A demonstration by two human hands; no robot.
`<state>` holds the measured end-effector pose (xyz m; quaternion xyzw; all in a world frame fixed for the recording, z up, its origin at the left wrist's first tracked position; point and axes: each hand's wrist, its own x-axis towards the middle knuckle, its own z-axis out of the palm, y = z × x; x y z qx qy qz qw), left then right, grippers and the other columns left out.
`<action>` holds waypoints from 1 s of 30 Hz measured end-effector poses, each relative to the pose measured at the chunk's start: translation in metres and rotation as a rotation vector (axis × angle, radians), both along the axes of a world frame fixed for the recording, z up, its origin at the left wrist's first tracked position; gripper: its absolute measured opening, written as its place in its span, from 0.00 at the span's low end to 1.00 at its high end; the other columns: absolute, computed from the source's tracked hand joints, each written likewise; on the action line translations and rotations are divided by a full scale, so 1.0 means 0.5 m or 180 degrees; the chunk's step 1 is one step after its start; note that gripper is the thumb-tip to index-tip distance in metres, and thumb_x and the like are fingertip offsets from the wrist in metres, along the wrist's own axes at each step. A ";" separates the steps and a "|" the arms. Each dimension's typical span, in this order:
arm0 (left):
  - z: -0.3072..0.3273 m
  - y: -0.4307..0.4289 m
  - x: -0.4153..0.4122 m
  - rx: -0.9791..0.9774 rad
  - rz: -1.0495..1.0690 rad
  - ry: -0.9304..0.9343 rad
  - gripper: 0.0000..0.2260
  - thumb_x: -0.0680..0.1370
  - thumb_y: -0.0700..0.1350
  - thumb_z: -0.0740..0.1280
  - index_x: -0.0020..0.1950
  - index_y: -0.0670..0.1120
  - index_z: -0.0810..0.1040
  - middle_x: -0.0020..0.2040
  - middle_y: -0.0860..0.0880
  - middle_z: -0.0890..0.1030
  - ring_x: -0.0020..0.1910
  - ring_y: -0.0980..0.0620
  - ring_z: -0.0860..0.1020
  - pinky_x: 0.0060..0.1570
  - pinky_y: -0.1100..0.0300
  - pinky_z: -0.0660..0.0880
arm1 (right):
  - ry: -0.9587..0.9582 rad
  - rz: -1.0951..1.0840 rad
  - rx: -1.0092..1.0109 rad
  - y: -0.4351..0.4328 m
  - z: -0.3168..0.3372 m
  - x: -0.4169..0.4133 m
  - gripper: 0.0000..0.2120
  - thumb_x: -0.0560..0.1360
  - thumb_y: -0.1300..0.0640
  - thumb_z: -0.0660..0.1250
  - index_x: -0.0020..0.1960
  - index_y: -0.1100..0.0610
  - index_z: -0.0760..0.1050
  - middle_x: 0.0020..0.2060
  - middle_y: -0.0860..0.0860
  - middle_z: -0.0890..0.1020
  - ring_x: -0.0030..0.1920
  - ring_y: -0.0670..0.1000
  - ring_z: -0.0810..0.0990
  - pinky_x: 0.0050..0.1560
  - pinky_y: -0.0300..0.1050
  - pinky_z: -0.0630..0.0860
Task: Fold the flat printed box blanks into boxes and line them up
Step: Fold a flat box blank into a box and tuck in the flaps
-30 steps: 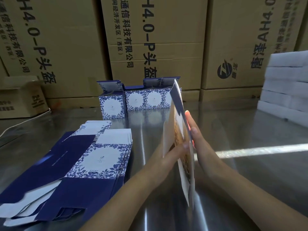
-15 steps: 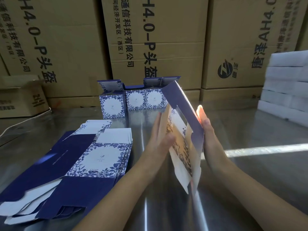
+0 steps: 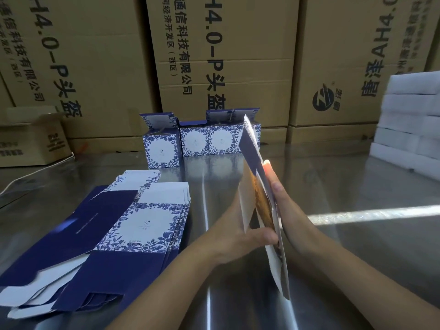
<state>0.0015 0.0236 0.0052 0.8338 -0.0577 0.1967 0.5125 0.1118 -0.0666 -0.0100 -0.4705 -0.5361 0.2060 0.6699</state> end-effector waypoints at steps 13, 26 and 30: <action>-0.014 0.035 0.028 -0.1470 0.1164 -0.0283 0.48 0.58 0.75 0.65 0.75 0.62 0.54 0.66 0.50 0.74 0.58 0.52 0.78 0.60 0.48 0.74 | 0.0457 -0.1347 -0.0284 0.002 -0.007 0.085 0.39 0.70 0.29 0.49 0.75 0.48 0.60 0.60 0.40 0.77 0.50 0.28 0.76 0.46 0.24 0.72; -0.043 0.059 0.038 -0.1092 0.1216 0.0135 0.41 0.55 0.82 0.59 0.66 0.72 0.63 0.61 0.69 0.75 0.63 0.69 0.70 0.68 0.60 0.63 | 0.1077 -0.1263 -0.0133 -0.010 0.007 0.092 0.36 0.66 0.29 0.58 0.65 0.52 0.66 0.44 0.51 0.81 0.48 0.51 0.82 0.47 0.48 0.74; -0.034 0.075 0.019 -0.0236 0.0674 0.0533 0.25 0.69 0.62 0.70 0.63 0.68 0.64 0.52 0.75 0.75 0.52 0.77 0.73 0.43 0.83 0.66 | 0.0936 -0.1209 -0.0143 -0.015 0.006 0.101 0.40 0.62 0.30 0.63 0.64 0.56 0.68 0.43 0.52 0.79 0.41 0.46 0.82 0.35 0.40 0.77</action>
